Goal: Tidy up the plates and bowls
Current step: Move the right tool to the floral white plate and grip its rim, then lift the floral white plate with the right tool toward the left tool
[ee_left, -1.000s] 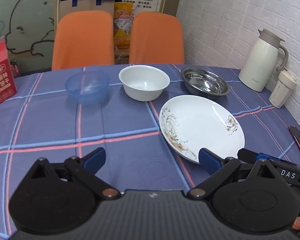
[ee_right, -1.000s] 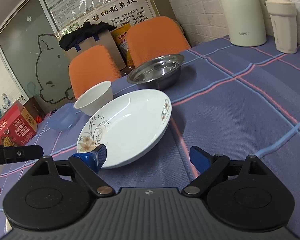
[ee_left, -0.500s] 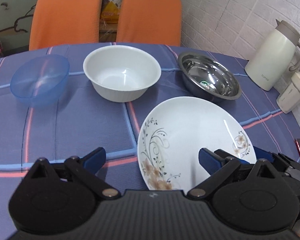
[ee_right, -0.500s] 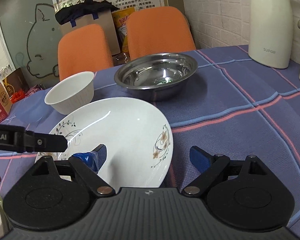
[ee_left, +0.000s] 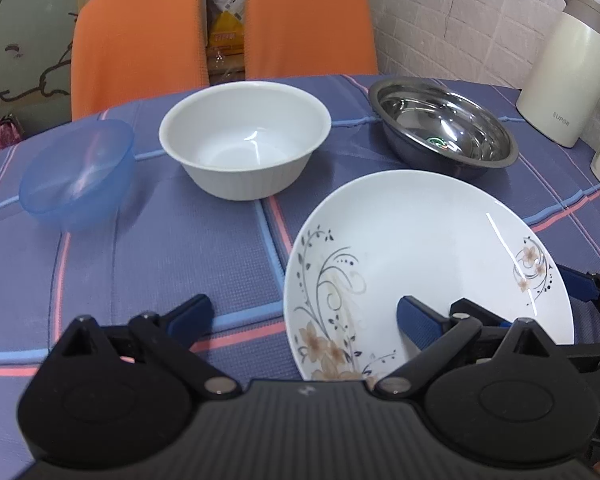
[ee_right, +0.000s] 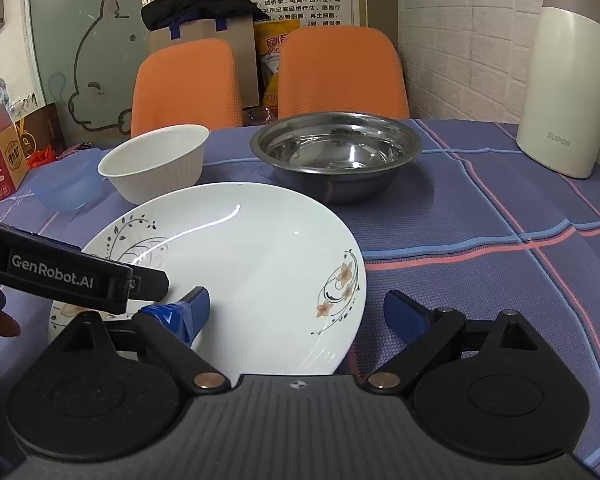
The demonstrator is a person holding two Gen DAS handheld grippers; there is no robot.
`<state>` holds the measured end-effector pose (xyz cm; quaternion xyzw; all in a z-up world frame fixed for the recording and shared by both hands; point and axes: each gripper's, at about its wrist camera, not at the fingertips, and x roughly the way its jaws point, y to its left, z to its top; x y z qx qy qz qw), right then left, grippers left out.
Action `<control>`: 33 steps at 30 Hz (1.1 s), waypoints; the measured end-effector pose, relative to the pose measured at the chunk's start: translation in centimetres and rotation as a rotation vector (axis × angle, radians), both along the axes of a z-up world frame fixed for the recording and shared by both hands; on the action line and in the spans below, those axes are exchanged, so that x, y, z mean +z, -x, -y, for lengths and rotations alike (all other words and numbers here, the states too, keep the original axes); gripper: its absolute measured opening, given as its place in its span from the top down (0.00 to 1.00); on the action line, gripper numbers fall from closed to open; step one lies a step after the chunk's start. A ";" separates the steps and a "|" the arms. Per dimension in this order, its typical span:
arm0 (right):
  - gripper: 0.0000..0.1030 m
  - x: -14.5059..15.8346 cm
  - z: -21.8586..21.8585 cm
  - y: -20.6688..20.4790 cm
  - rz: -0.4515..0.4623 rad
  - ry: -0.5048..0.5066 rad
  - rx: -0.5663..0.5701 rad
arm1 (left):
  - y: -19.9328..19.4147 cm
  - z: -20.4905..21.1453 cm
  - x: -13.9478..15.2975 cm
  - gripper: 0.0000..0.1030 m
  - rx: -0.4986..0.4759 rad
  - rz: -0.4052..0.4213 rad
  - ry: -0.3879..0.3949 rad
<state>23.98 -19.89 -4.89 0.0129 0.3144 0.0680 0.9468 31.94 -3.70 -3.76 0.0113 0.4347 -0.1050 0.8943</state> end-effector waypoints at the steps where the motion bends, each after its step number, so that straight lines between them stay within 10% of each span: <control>1: 0.21 0.0 0.0 0.0 0.000 0.001 0.001 | 0.0 0.0 0.0 0.05 0.000 -0.001 0.000; 25: 0.17 -0.1 -1.9 0.5 -0.013 -0.001 0.048 | 0.1 0.6 0.1 0.05 -0.038 -0.019 -0.008; 27: 0.19 0.1 -2.1 0.5 -0.021 0.010 0.036 | 0.2 0.8 0.1 0.09 -0.053 -0.011 -0.005; 29: 0.20 0.3 -2.3 0.5 -0.036 0.010 0.022 | 0.7 1.3 0.7 0.38 -0.099 -0.005 0.030; 33: 0.20 0.4 -2.5 1.3 -0.047 0.008 -0.010 | 1.6 2.5 1.0 0.35 -0.117 0.014 -0.023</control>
